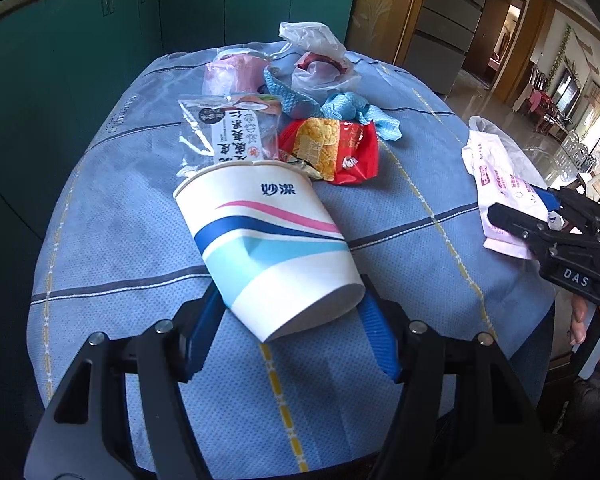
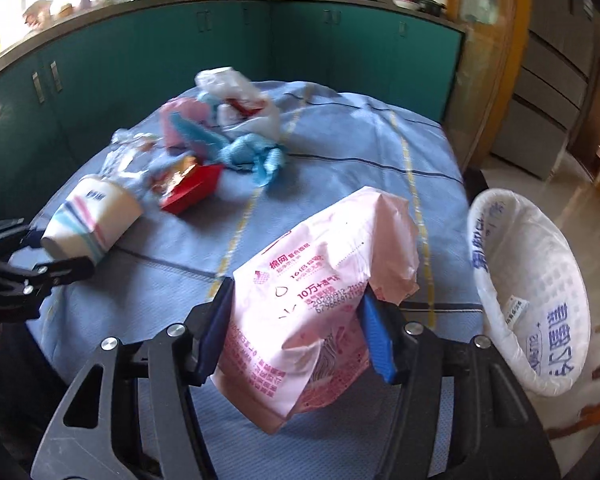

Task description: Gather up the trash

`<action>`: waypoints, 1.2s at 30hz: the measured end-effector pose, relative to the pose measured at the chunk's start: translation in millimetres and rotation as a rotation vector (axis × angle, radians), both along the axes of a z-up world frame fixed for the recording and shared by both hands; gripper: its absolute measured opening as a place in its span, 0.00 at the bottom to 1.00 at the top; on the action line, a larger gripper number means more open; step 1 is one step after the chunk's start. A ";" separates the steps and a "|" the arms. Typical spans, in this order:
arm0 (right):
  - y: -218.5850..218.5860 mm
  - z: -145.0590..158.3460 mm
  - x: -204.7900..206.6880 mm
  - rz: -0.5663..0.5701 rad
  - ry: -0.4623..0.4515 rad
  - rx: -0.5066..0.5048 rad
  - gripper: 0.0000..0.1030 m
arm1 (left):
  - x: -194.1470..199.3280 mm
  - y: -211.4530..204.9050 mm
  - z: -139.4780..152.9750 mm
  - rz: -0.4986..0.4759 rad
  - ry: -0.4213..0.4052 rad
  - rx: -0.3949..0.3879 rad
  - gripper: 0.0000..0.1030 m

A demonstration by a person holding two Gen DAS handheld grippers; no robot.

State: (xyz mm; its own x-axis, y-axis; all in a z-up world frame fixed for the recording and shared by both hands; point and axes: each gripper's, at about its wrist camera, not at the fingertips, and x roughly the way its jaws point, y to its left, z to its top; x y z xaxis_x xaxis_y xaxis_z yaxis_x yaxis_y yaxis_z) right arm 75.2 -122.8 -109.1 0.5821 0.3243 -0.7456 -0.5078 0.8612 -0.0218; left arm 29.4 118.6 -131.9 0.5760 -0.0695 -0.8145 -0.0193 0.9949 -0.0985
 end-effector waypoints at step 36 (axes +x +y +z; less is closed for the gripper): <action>-41.6 26.6 -2.5 -0.186 -0.066 0.054 0.49 | -10.2 -10.8 42.7 -0.020 -0.124 0.029 0.55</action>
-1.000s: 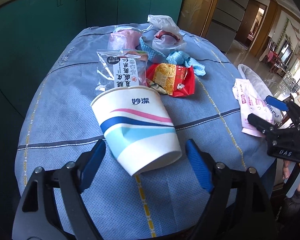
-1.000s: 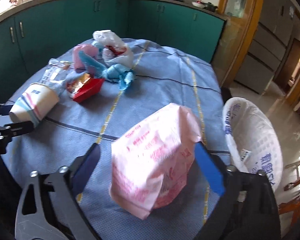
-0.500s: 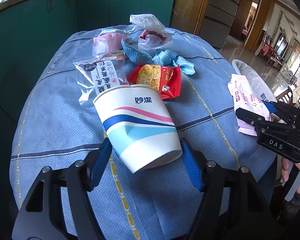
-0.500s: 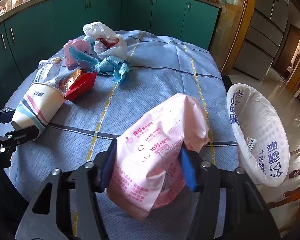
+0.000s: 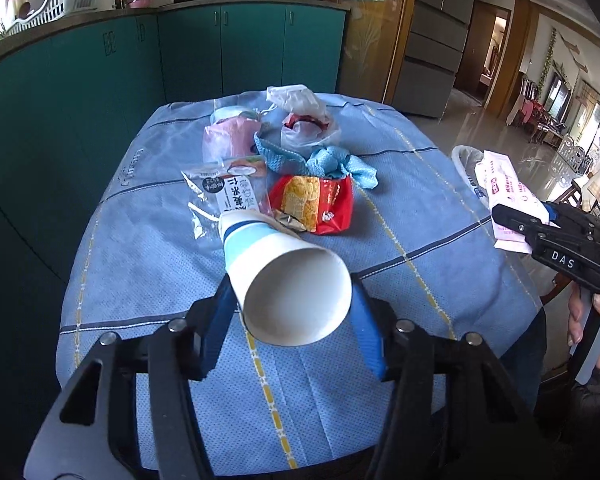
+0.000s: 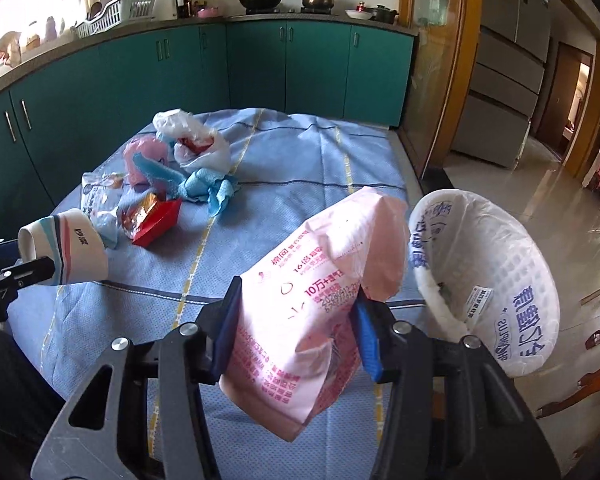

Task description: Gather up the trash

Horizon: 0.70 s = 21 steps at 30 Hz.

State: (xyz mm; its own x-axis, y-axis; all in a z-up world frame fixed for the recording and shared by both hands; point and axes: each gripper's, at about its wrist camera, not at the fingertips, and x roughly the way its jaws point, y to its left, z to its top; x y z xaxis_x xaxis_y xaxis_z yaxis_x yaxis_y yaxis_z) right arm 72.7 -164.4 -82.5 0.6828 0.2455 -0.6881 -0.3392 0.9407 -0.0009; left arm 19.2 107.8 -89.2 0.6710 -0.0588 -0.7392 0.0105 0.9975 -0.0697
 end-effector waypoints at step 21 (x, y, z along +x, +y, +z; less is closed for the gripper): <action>5.4 -35.1 6.7 0.013 0.068 0.012 0.50 | 6.6 19.4 -34.7 0.100 0.101 -0.075 0.87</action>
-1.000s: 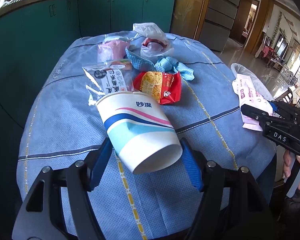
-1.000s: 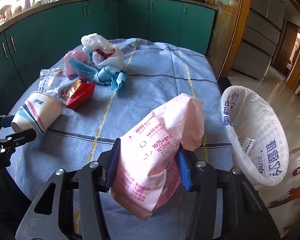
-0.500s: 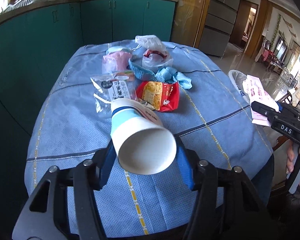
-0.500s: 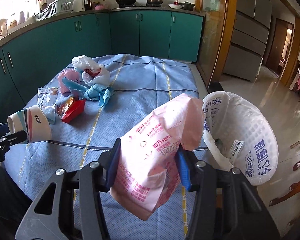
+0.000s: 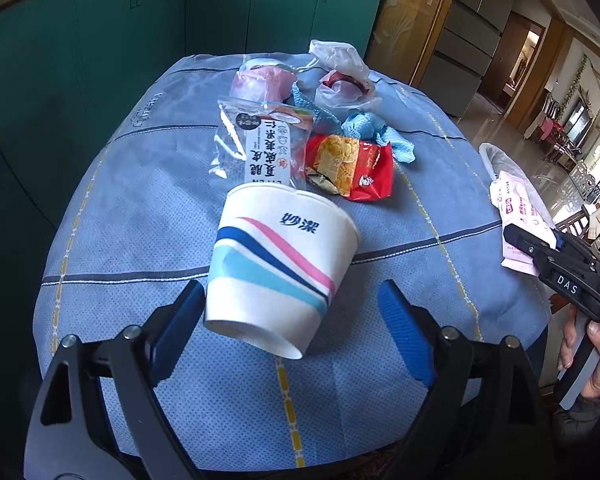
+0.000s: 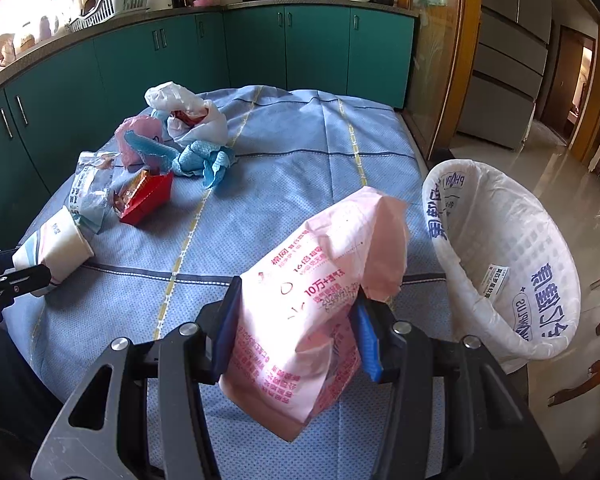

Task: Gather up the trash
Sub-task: 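Open the left tool releasing the paper cup onto the table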

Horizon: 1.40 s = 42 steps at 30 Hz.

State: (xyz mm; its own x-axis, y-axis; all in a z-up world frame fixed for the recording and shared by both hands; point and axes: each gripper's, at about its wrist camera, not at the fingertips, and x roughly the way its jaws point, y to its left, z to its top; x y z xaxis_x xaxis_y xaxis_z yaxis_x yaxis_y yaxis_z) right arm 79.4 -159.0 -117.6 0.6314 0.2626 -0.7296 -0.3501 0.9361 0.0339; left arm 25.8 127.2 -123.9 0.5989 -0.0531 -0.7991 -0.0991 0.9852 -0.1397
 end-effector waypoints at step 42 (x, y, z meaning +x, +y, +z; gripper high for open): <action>2.8 -25.0 -29.8 0.024 -0.054 -0.063 0.85 | -36.1 -32.8 108.3 0.039 -0.185 0.193 0.92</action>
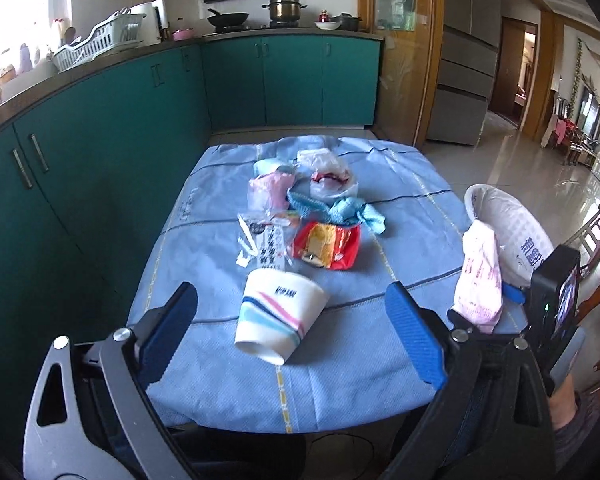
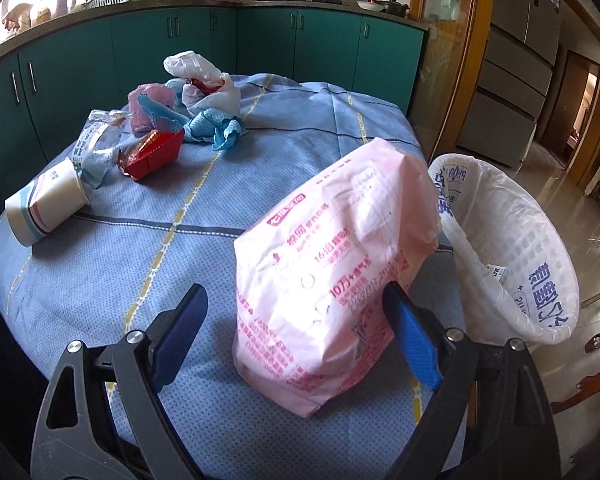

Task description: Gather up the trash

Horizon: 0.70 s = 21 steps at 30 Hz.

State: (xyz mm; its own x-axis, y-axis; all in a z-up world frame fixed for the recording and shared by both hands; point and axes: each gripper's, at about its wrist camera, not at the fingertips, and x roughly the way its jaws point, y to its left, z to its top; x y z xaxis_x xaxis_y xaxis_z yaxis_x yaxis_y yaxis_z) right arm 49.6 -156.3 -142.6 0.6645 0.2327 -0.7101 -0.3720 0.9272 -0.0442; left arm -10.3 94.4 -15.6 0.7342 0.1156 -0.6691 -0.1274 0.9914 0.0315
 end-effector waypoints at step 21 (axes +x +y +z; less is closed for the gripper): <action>-14.4 34.3 0.9 -0.122 0.013 -0.022 0.85 | 77.8 6.5 -11.6 -0.079 -0.125 -0.016 0.95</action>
